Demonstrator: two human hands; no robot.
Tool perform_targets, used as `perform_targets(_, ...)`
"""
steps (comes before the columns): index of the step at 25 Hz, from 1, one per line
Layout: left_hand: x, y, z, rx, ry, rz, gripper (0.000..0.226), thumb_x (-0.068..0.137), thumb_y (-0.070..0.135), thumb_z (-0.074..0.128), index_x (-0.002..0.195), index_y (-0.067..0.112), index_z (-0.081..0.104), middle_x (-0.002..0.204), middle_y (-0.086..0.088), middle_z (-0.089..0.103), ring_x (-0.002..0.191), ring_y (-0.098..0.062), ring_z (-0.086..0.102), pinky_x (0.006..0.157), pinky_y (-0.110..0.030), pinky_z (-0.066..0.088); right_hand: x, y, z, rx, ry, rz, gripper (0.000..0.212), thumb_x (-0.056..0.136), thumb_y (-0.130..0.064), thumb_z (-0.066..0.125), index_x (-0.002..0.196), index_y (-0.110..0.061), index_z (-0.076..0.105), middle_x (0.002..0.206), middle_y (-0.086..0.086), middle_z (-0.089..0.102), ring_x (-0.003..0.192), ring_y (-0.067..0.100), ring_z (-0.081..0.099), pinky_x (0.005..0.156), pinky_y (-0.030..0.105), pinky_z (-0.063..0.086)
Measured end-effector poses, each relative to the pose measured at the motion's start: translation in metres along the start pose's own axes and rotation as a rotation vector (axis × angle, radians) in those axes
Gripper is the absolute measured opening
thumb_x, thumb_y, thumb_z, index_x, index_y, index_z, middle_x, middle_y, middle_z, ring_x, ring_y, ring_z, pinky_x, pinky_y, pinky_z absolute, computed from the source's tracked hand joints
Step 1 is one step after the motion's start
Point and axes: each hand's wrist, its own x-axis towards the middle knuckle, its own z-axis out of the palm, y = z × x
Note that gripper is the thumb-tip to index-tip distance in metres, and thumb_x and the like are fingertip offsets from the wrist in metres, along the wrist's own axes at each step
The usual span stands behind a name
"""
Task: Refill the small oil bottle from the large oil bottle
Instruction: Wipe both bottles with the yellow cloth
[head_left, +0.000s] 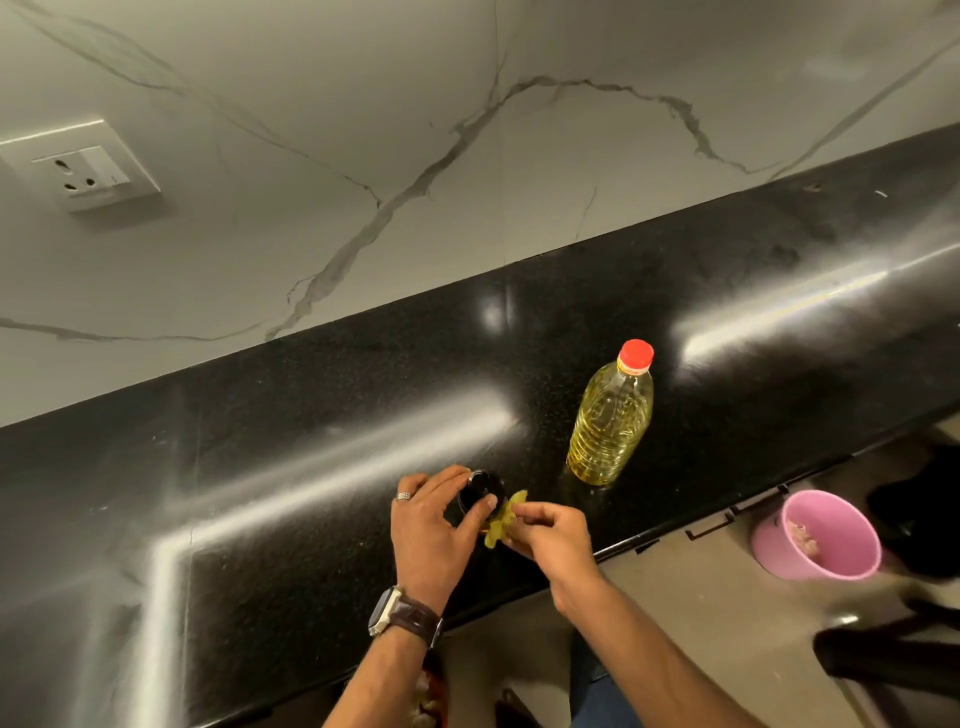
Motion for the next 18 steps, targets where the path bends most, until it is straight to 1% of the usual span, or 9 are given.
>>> perform_targets(2, 0.002, 0.001, 0.000, 0.003, 0.000, 0.015, 0.039, 0.079, 0.049, 0.083, 0.110, 0.026, 0.079, 0.114, 0.013, 0.075, 0.104, -0.012, 0.056, 0.084, -0.041, 0.053, 0.005, -0.006, 0.000, -0.017, 0.076, -0.166, 0.023, 0.088, 0.004, 0.076, 0.103, -0.013, 0.080, 0.093, 0.002, 0.079, 0.089, 0.016, 0.077, 0.080, 0.028, 0.062)
perform_targets(4, 0.002, 0.002, -0.001, 0.004, 0.002, 0.008, 0.040, 0.079, 0.048, 0.083, 0.111, 0.025, 0.079, 0.113, 0.012, 0.075, 0.103, -0.011, 0.055, 0.083, -0.041, 0.053, 0.012, -0.006, 0.001, -0.232, 0.132, -0.262, 0.023, 0.088, -0.005, 0.078, 0.101, -0.023, 0.081, 0.093, -0.008, 0.078, 0.092, 0.008, 0.074, 0.083, 0.023, 0.060)
perform_targets(6, 0.000, 0.000, -0.001, 0.007, 0.006, 0.001, 0.040, 0.079, 0.048, 0.083, 0.112, 0.025, 0.079, 0.113, 0.012, 0.075, 0.103, -0.011, 0.055, 0.083, -0.042, 0.054, 0.009, 0.004, 0.005, -0.318, 0.122, -0.174, 0.019, 0.086, -0.007, 0.080, 0.092, -0.025, 0.080, 0.091, -0.008, 0.076, 0.094, 0.012, 0.074, 0.081, 0.025, 0.061)
perform_targets(8, -0.001, 0.001, -0.001, 0.005, -0.003, -0.010, 0.042, 0.080, 0.051, 0.079, 0.112, 0.026, 0.078, 0.114, 0.013, 0.075, 0.104, -0.012, 0.055, 0.082, -0.043, 0.054, 0.001, 0.018, 0.010, -0.226, 0.091, -0.097, 0.020, 0.083, -0.002, 0.082, 0.084, -0.021, 0.077, 0.090, -0.001, 0.077, 0.094, 0.020, 0.076, 0.081, 0.031, 0.064)
perform_targets(9, 0.000, 0.003, -0.001, 0.001, -0.007, -0.010, 0.042, 0.080, 0.052, 0.078, 0.112, 0.026, 0.078, 0.115, 0.014, 0.075, 0.104, -0.012, 0.055, 0.082, -0.043, 0.053, -0.002, 0.020, 0.011, -0.153, 0.096, -0.126, 0.021, 0.083, 0.000, 0.081, 0.085, -0.020, 0.079, 0.090, 0.001, 0.078, 0.093, 0.020, 0.077, 0.081, 0.034, 0.065)
perform_targets(11, 0.001, 0.004, -0.001, -0.008, -0.003, -0.003, 0.041, 0.080, 0.053, 0.078, 0.111, 0.026, 0.079, 0.114, 0.014, 0.075, 0.103, -0.011, 0.054, 0.082, -0.042, 0.053, 0.000, 0.009, 0.007, -0.069, 0.138, -0.251, 0.022, 0.085, 0.001, 0.078, 0.094, -0.019, 0.081, 0.090, -0.002, 0.079, 0.090, 0.015, 0.077, 0.081, 0.031, 0.063)
perform_targets(13, 0.000, 0.002, -0.001, -0.005, -0.003, -0.006, 0.041, 0.080, 0.054, 0.078, 0.112, 0.027, 0.079, 0.114, 0.014, 0.075, 0.102, -0.010, 0.054, 0.082, -0.042, 0.052, 0.010, -0.010, 0.005, -0.178, 0.163, -0.336, 0.022, 0.087, -0.002, 0.077, 0.099, -0.019, 0.082, 0.091, -0.006, 0.078, 0.089, 0.009, 0.075, 0.081, 0.025, 0.061)
perform_targets(16, -0.002, -0.002, 0.000, 0.001, -0.006, -0.017, 0.042, 0.080, 0.056, 0.076, 0.113, 0.030, 0.078, 0.115, 0.016, 0.074, 0.103, -0.010, 0.054, 0.082, -0.044, 0.052, 0.013, -0.009, 0.003, -0.381, 0.146, -0.286, 0.020, 0.087, -0.005, 0.078, 0.093, -0.024, 0.081, 0.092, -0.008, 0.076, 0.092, 0.011, 0.073, 0.083, 0.027, 0.061)
perform_targets(18, -0.002, 0.001, 0.000, -0.008, -0.002, -0.017, 0.041, 0.081, 0.055, 0.077, 0.112, 0.029, 0.078, 0.115, 0.015, 0.074, 0.104, -0.013, 0.055, 0.082, -0.044, 0.053, 0.000, 0.002, 0.004, -0.284, 0.116, -0.251, 0.025, 0.085, -0.003, 0.080, 0.087, -0.028, 0.080, 0.089, -0.007, 0.078, 0.092, 0.015, 0.075, 0.084, 0.032, 0.063)
